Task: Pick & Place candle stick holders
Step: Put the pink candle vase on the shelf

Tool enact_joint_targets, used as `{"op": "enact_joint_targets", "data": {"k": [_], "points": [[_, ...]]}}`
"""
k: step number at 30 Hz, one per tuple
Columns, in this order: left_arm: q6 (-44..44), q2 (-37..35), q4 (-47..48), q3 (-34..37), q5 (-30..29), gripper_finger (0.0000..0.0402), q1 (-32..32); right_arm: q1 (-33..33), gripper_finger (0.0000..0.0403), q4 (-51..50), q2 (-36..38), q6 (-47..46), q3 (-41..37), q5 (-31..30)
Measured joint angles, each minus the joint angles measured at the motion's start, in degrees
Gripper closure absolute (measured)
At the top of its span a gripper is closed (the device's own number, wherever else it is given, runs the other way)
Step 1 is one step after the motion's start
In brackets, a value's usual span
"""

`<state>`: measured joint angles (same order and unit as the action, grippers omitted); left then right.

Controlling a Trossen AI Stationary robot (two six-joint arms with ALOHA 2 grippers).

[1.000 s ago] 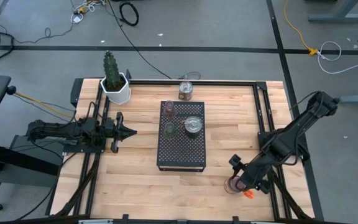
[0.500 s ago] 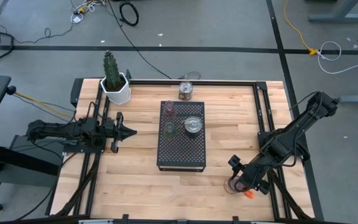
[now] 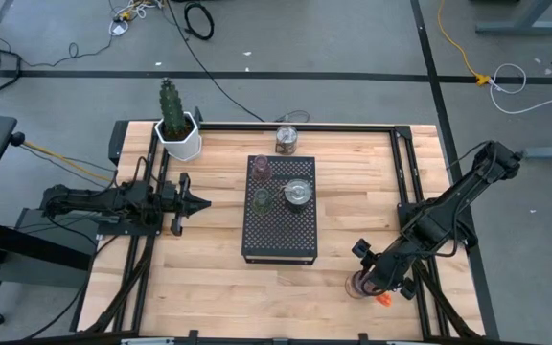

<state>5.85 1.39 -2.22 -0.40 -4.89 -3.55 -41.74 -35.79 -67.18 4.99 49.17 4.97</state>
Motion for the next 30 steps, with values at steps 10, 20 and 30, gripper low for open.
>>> {"op": "enact_joint_targets", "data": {"k": [10,20,30], "points": [[0.0,0.0,0.0,0.0,0.0,0.0383,0.0,0.0,0.0226,-0.1,0.0,0.0,0.0,0.0],[0.0,0.0,0.0,0.0,0.0,0.0383,0.0,0.0,0.0239,0.0,0.0,0.1,0.0,0.2],[0.0,0.0,0.0,0.0,0.0,0.0383,0.0,0.0,0.0239,0.0,0.0,0.1,0.0,0.4]]}}
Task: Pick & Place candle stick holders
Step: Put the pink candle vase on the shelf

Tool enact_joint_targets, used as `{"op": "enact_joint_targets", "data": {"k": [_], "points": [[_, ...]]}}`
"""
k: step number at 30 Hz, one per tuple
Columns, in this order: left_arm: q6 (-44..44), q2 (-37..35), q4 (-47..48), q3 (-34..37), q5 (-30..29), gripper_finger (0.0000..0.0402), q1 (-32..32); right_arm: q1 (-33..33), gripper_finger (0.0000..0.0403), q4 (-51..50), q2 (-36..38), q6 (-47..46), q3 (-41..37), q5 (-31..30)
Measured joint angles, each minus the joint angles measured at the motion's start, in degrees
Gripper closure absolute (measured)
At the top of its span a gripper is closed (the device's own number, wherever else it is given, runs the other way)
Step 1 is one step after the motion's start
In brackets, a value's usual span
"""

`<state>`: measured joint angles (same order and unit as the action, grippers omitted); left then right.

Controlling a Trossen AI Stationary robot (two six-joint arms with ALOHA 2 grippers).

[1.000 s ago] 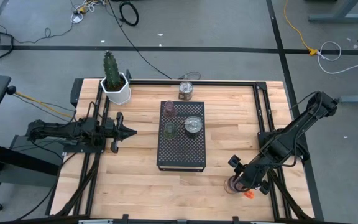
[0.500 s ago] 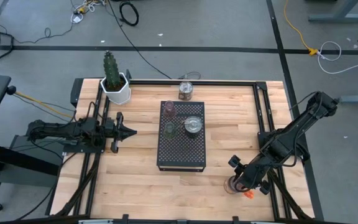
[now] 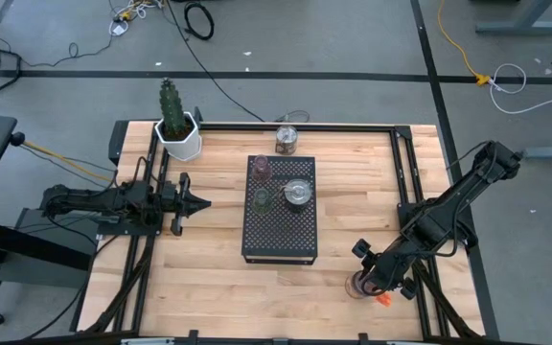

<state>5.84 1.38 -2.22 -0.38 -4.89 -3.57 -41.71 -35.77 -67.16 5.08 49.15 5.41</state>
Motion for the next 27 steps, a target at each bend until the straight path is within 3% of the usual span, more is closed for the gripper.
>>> {"op": "enact_joint_targets", "data": {"k": [27], "points": [[0.0,0.0,0.0,0.0,0.0,0.0383,0.0,0.0,0.0237,0.0,0.0,0.0,0.0,0.0]]}}
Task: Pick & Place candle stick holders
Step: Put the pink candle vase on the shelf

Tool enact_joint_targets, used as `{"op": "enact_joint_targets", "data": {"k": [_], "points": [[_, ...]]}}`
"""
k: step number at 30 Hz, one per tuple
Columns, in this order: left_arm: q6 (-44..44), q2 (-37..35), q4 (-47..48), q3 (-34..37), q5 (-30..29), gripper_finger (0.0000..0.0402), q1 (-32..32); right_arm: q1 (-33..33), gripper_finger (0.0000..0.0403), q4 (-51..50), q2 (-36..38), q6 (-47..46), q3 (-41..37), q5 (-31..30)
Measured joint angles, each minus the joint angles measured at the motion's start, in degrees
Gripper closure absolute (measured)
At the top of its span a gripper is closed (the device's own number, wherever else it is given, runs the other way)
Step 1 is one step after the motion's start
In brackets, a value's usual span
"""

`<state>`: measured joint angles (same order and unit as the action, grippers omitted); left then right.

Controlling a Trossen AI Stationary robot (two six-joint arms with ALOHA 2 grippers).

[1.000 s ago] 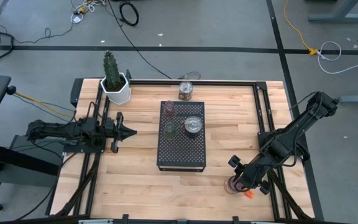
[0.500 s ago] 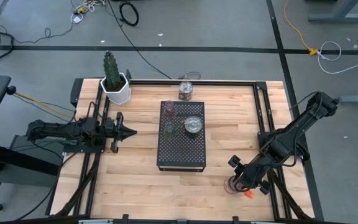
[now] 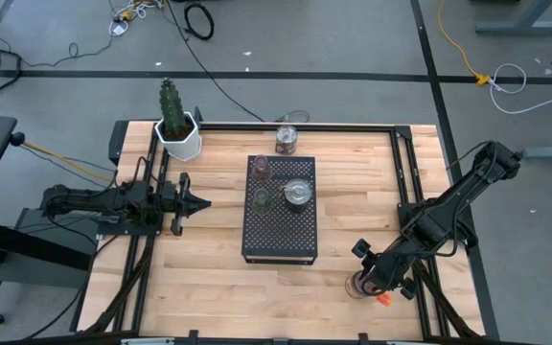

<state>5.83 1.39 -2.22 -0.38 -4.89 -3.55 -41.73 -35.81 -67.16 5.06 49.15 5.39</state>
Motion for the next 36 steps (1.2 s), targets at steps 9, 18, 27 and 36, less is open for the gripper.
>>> {"op": "enact_joint_targets", "data": {"k": [9,18,27,36], "points": [[0.0,0.0,0.0,0.0,0.0,0.0383,0.0,0.0,0.0238,-0.2,0.4,0.0,0.0,0.0],[0.0,0.0,0.0,0.0,0.0,0.0383,0.0,0.0,0.0238,-2.0,3.1,-1.9,0.6,0.2],[0.0,0.0,0.0,0.0,0.0,0.0383,0.0,0.0,0.0238,-6.0,3.2,-2.1,7.0,0.2],[0.0,0.0,0.0,0.0,0.0,0.0383,0.0,0.0,0.0238,-8.9,3.2,-2.1,10.2,0.1]]}}
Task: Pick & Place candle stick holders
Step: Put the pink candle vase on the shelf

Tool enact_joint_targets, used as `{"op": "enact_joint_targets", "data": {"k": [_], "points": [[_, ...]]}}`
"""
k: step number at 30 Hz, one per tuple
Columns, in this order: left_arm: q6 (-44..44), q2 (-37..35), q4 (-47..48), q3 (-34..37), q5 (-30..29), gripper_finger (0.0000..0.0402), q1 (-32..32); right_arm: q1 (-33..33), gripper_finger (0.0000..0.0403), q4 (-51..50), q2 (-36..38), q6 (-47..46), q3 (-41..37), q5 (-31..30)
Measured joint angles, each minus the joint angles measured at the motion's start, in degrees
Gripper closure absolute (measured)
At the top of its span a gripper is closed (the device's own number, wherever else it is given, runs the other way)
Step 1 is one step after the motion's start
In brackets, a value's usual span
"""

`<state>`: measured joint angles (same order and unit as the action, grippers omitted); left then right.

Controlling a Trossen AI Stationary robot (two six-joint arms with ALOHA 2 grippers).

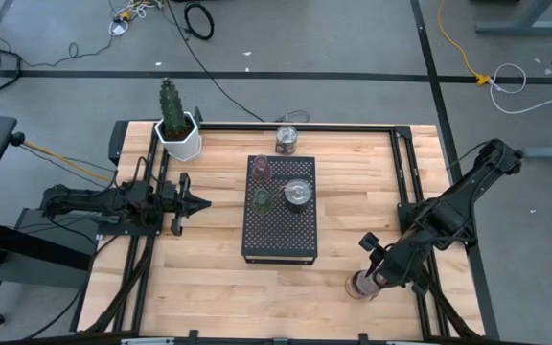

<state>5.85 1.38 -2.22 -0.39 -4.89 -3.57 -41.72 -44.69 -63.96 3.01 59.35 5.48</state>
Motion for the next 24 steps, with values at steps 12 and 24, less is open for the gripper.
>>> {"op": "enact_joint_targets", "data": {"k": [12,24], "points": [[0.0,0.0,0.0,0.0,0.0,0.0383,0.0,0.0,0.0238,-0.8,0.0,0.0,0.0,0.0],[0.0,0.0,0.0,0.0,0.0,0.0383,0.0,1.0,0.0238,-4.8,-5.2,1.2,8.9,-0.1]]}}
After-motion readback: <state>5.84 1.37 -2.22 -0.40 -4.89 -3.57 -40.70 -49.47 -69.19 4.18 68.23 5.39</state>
